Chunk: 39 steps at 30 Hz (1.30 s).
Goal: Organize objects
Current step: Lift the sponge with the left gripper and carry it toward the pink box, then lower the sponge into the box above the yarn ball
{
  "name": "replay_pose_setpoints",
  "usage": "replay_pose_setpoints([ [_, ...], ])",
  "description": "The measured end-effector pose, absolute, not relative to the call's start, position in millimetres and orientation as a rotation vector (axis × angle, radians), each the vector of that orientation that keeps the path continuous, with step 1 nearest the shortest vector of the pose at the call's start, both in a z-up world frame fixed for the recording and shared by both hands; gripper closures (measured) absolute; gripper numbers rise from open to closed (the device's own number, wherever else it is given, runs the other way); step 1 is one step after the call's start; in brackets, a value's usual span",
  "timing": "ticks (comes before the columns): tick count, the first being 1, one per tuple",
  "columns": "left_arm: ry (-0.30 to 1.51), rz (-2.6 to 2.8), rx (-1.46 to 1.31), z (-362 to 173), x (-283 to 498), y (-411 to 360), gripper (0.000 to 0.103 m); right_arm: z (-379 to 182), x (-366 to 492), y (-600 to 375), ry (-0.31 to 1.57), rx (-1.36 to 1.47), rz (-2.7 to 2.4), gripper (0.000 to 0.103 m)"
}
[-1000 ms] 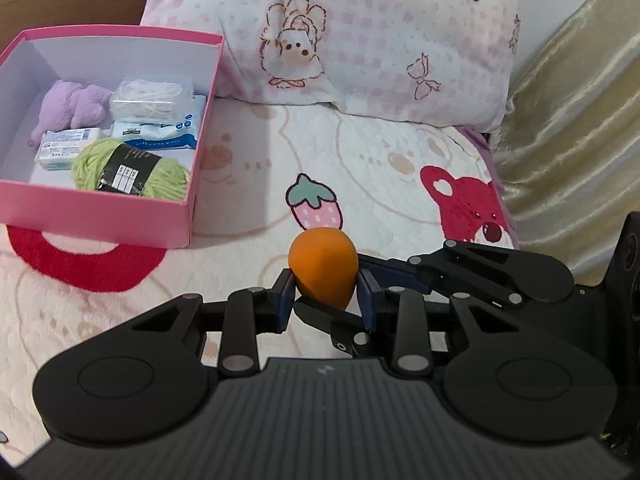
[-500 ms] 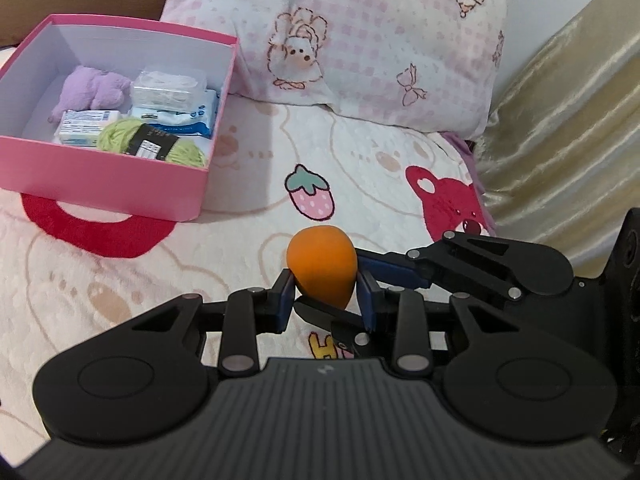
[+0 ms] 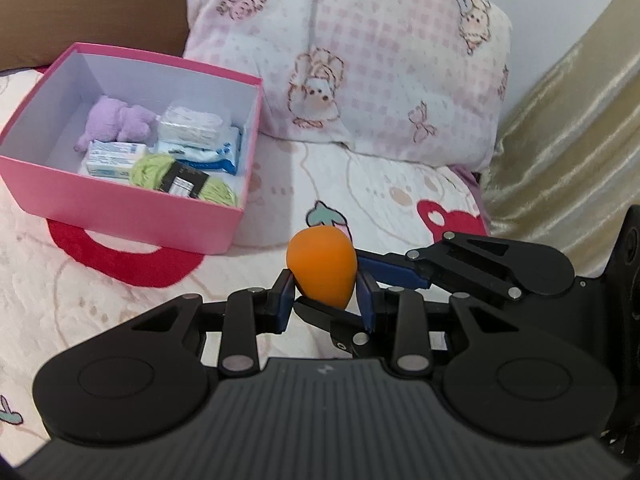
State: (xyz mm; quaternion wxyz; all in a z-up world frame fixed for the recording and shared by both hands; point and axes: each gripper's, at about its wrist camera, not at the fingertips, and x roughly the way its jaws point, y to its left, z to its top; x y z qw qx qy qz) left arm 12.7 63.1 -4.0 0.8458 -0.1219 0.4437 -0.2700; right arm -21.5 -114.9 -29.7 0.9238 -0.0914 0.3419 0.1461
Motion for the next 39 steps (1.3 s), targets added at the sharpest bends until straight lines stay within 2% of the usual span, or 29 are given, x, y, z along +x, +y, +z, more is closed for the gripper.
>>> replay_pose_setpoints([
  [18, 0.905, -0.506, -0.288, -1.9, 27.9, 81.9, 0.071, -28.1, 0.9, -100.5, 0.676, -0.17, 0.31, 0.062],
  [28, 0.928, -0.482, -0.333, -5.4, 69.9, 74.1, 0.07, -25.9, 39.7, -110.2, 0.727, -0.141, 0.273, 0.062],
  [30, 0.949, -0.465, -0.353, -5.4, 81.4, 72.8, 0.071, -23.6, 50.5, -114.1, 0.747, -0.137, 0.297, 0.06],
  [39, 0.931, -0.443, -0.412, 2.1, 116.0, 79.8, 0.07, -9.0, 87.9, -121.9, 0.734, -0.137, 0.333, 0.06],
])
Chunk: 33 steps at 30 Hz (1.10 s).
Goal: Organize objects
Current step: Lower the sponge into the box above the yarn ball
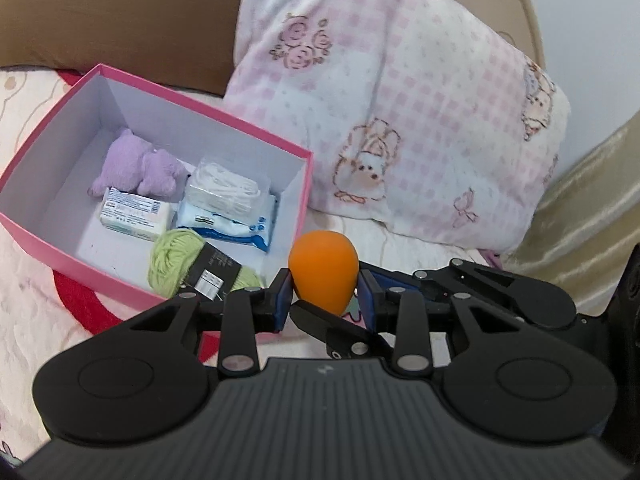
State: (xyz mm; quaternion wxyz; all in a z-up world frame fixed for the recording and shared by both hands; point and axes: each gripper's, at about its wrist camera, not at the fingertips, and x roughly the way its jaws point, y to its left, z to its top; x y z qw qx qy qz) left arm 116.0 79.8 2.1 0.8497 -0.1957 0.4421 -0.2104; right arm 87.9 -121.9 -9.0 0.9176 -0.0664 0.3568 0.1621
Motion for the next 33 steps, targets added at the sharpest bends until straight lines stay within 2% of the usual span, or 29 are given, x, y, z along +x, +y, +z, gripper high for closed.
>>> replay_pose_setpoints([
  [10, 1.019, -0.396, -0.593, -38.1, 174.8, 108.8, 0.069, -23.9, 152.0, -111.9, 0.835, -0.15, 0.407, 0.059],
  [25, 1.026, -0.318, -0.646, -79.6, 212.3, 111.4, 0.069, -54.0, 206.0, -104.1, 0.976, -0.198, 0.393, 0.057],
  [33, 1.019, -0.273, -0.585, -81.7, 222.8, 106.8, 0.069, -61.6, 213.1, -107.0, 0.954, -0.205, 0.385, 0.058],
])
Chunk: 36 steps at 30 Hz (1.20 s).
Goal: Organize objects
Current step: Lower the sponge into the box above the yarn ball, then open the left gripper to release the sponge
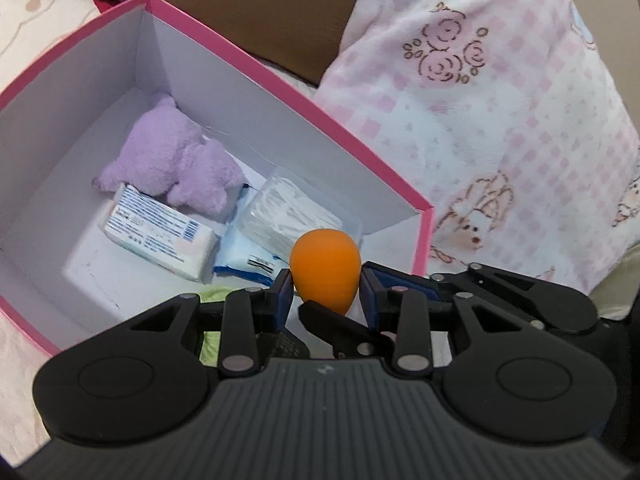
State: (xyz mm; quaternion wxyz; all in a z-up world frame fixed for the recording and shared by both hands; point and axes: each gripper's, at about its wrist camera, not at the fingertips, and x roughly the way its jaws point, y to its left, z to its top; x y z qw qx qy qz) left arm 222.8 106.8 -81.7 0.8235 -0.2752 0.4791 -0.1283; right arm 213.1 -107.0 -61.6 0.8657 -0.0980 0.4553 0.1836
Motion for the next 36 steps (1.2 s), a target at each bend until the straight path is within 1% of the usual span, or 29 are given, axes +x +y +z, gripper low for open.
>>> replay_pose_setpoints([
  [6, 1.056, -0.27, -0.534, -79.9, 233.6, 99.3, 0.069, -57.9, 207.2, -114.4, 0.943, -0.221, 0.377, 0.058],
  [8, 1.045, -0.261, -0.503, -74.6, 231.5, 96.3, 0.069, -55.7, 205.1, -119.5, 0.934, -0.202, 0.373, 0.058],
  [11, 0.977, -0.248, -0.425, -61.2, 221.0, 89.6, 0.069, -55.7, 199.9, -124.7, 0.93, -0.184, 0.365, 0.056],
  [18, 0.988, -0.252, -0.4, -57.1, 216.5, 81.6, 0.067, -51.8, 177.0, -132.0, 0.904, -0.183, 0.364, 0.055],
  [20, 1.001, -0.246, -0.394, -59.5, 219.5, 79.8, 0.061, -49.8, 172.4, -133.8, 0.893, -0.173, 0.367, 0.054],
  [22, 1.015, -0.237, -0.392, -61.5, 220.6, 80.5, 0.061, -48.2, 168.8, -136.2, 0.884, -0.153, 0.364, 0.054],
  [24, 1.017, -0.226, -0.39, -61.1, 217.4, 83.4, 0.059, -46.5, 165.5, -140.1, 0.875, -0.121, 0.365, 0.054],
  [26, 1.037, -0.219, -0.383, -60.2, 214.0, 86.1, 0.052, -45.0, 161.5, -142.3, 0.865, -0.097, 0.365, 0.054],
  [31, 1.056, -0.194, -0.3, -47.8, 200.9, 88.9, 0.046, -39.5, 150.8, -144.7, 0.834, -0.051, 0.369, 0.053],
  [33, 1.056, -0.187, -0.283, -41.0, 193.7, 92.9, 0.044, -36.5, 144.8, -145.6, 0.821, -0.046, 0.365, 0.049],
  [36, 1.073, -0.166, -0.241, -23.2, 178.7, 93.7, 0.043, -32.0, 133.5, -144.1, 0.825, -0.054, 0.369, 0.048],
])
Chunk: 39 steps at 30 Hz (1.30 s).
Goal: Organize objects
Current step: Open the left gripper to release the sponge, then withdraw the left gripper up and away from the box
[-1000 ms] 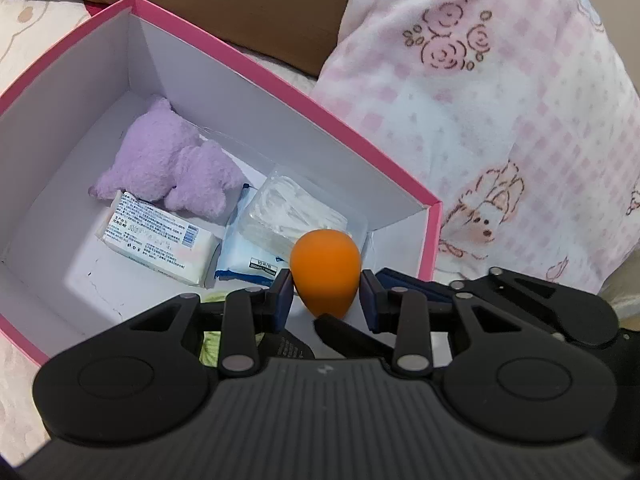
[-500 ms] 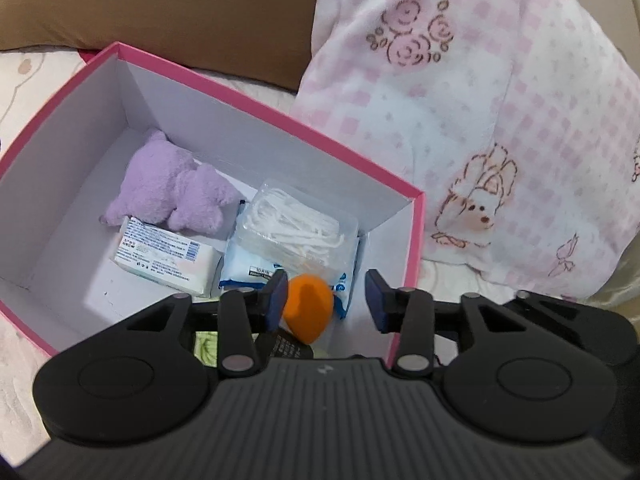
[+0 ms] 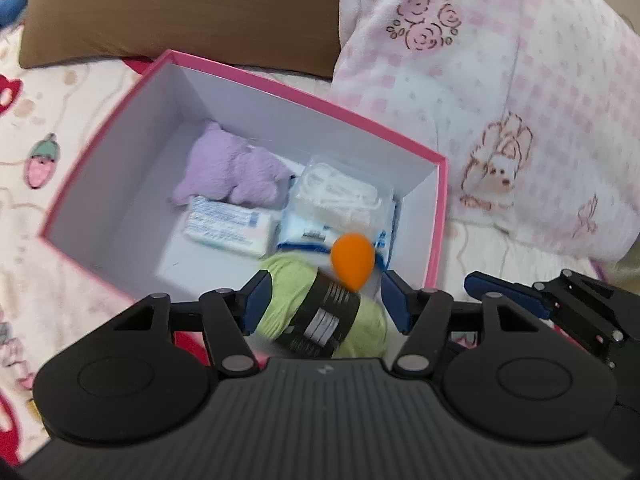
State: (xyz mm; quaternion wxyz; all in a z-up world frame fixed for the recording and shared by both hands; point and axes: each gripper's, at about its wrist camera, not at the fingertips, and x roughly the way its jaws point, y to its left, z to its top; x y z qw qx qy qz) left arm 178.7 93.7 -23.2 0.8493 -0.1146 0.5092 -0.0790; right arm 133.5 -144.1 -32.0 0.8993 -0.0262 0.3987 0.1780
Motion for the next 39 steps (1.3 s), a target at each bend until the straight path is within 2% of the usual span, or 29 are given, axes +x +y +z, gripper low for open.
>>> replay_pose_setpoints([
  [8, 1.006, -0.255, -0.181, 27.3, 139.8, 87.8, 0.04, -9.8, 98.3, -135.6, 0.77, -0.034, 0.359, 0.047],
  [10, 0.99, -0.248, -0.156, 34.6, 132.5, 87.6, 0.037, -0.3, 86.7, -132.2, 0.739, -0.039, 0.345, 0.045],
  [14, 0.985, -0.288, -0.138, 41.8, 119.8, 87.5, 0.031, 13.7, 65.0, -129.0, 0.704, -0.029, 0.341, 0.034],
  [19, 0.988, -0.352, -0.138, 46.9, 101.5, 84.2, 0.02, 16.7, 45.0, -128.8, 0.719, -0.045, 0.302, 0.03],
  [23, 0.972, -0.372, -0.102, 49.7, 86.9, 77.6, 0.018, 20.6, 36.5, -137.6, 0.767, 0.031, 0.236, 0.028],
  [28, 0.937, -0.39, -0.093, 49.2, 72.8, 76.4, 0.012, 25.1, 16.8, -145.0, 0.735, 0.081, 0.172, 0.027],
  [39, 0.939, -0.329, -0.116, 27.8, 49.8, 81.1, 0.012, 17.5, -14.9, -160.9, 0.766, 0.19, -0.039, 0.027],
])
